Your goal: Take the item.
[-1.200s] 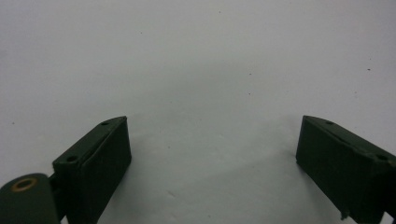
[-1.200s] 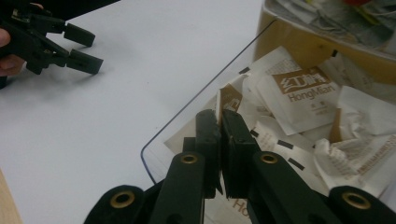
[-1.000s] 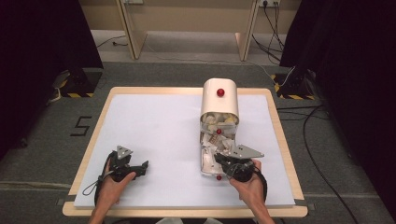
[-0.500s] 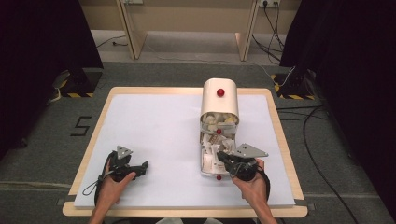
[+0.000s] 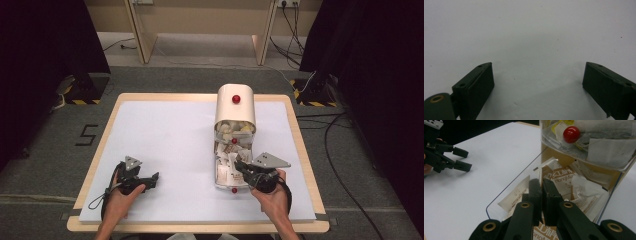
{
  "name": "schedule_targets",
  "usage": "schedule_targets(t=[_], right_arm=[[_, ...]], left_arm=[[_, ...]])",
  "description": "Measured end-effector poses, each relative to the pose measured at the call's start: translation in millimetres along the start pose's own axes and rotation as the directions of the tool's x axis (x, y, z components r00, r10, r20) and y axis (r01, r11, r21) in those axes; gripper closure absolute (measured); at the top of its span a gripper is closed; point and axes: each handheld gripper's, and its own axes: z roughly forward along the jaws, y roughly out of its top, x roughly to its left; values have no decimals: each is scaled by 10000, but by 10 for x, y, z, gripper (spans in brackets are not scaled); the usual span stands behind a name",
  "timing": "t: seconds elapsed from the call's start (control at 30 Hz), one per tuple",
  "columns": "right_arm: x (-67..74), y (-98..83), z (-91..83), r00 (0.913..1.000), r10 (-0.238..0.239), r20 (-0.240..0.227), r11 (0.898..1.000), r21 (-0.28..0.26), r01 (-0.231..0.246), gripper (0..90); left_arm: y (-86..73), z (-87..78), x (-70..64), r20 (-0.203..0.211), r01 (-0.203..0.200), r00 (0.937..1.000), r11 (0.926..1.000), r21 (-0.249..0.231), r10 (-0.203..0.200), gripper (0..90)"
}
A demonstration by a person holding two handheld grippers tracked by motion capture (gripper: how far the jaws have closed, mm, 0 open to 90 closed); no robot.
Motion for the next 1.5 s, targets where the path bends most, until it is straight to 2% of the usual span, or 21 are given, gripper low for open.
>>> schedule_targets(t=[0.8,1.5], right_arm=[[-124,23,-142,9994,143,322,9995,-302,-133,868],[-407,-3,-503,9921,731,1016,9934,-954,-634,870]], left_arm=[[0,0,0,3,-1,10000,10000,-1,1,94],[0,1,-1,9,27,10000,10000,-23,-27,93]])
